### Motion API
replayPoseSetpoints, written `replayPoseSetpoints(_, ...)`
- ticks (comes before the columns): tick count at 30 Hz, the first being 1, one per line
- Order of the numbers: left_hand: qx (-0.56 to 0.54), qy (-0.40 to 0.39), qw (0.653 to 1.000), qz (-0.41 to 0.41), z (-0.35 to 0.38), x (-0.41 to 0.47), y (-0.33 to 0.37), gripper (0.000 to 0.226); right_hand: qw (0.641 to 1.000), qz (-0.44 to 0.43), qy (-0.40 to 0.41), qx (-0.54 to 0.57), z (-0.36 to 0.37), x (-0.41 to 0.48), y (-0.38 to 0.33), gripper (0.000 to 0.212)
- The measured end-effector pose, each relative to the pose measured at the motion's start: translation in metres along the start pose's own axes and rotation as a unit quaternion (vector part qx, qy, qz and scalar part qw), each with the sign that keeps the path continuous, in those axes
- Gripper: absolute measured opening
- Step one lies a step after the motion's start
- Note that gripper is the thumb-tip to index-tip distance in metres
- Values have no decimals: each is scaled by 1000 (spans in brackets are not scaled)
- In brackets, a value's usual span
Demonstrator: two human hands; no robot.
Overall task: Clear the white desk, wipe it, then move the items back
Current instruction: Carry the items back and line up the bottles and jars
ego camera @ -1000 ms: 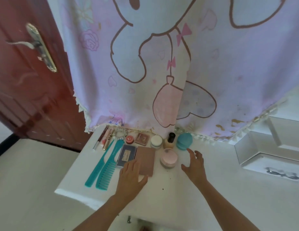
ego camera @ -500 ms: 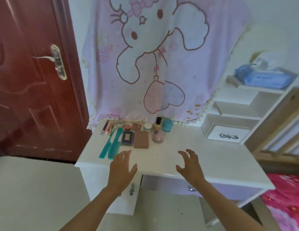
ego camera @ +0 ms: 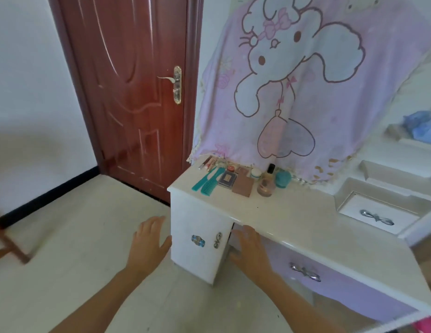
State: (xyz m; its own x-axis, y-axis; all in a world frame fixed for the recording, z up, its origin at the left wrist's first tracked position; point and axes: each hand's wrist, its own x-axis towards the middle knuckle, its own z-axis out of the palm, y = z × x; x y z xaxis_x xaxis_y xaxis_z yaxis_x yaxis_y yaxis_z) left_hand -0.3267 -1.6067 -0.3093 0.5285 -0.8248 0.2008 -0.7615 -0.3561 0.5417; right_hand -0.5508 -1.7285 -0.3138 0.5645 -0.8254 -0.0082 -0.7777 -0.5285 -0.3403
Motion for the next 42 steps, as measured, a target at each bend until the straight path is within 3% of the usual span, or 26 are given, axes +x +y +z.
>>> replayPoseSetpoints(6,44,30,996,-77,-43,-96,-35,53,994,-93,-57,32,36,-44,-53,56)
replayPoseSetpoints(13,89,142,969,-182,-152,-178,-104,52,961,-258,-82,53,53,-70,-194,54)
replayPoseSetpoints(20,123,240,916,-297,-263,-313,-200,47,910,-400,-102,48,88,-125,-366,53)
replayPoseSetpoints(25,141,299,859,-391,-355,-422,-269,50,866,-480,-117,73,119,-196,-503,52)
replayPoseSetpoints(30,137,350,832,-409,-415,-480,-313,44,828,-539,-121,94,145,-256,-607,52)
replayPoseSetpoints(34,131,356,837,-395,-433,-492,-336,49,808,-569,-134,69,161,-276,-651,53)
replayPoseSetpoints(42,118,365,842,-380,-442,-460,-390,48,809,-571,-122,69,179,-219,-704,50)
